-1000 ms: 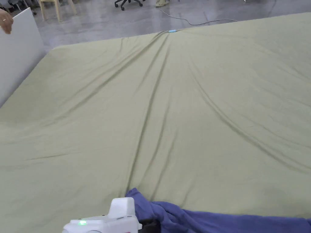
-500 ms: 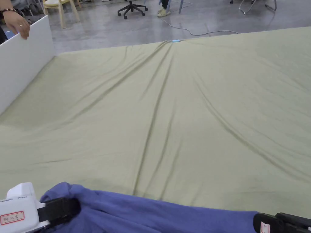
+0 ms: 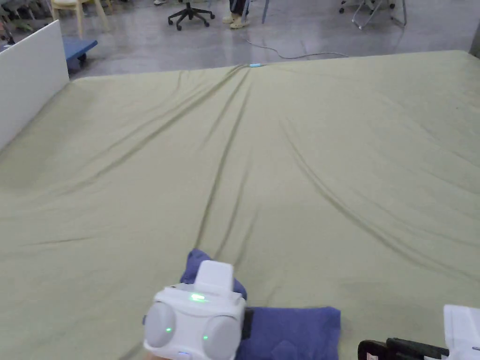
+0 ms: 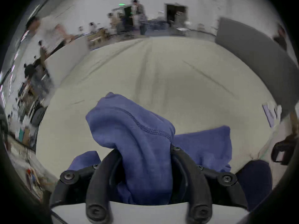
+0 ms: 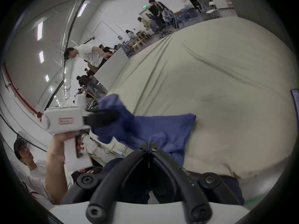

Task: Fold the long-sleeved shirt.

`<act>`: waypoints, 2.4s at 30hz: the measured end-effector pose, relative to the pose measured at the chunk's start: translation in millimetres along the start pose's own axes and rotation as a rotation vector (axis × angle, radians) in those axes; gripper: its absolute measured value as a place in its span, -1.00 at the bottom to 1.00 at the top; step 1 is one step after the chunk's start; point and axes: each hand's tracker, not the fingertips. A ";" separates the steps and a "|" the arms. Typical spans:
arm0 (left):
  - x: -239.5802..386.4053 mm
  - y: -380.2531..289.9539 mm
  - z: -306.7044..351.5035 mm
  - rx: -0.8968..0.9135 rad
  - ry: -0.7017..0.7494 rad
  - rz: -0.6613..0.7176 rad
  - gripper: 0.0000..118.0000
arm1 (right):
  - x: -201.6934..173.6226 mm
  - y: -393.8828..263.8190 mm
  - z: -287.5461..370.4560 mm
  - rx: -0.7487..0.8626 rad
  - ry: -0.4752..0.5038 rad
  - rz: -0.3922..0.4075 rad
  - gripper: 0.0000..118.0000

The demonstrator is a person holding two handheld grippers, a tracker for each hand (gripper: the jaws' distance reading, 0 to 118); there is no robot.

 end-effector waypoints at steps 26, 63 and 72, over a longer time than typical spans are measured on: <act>3.1 -18.8 -30.9 0.003 -0.241 0.182 -0.99 | 40.4 -24.3 48.1 0.116 0.105 -0.171 -0.95; -123.8 -55.7 17.1 0.068 -0.237 0.519 -1.00 | 59.8 31.5 -156.1 -0.262 -0.124 -0.301 -0.96; -113.5 -46.4 -35.5 -0.051 -0.330 0.494 1.00 | 51.2 23.2 -151.4 -0.236 -0.217 -0.120 -0.96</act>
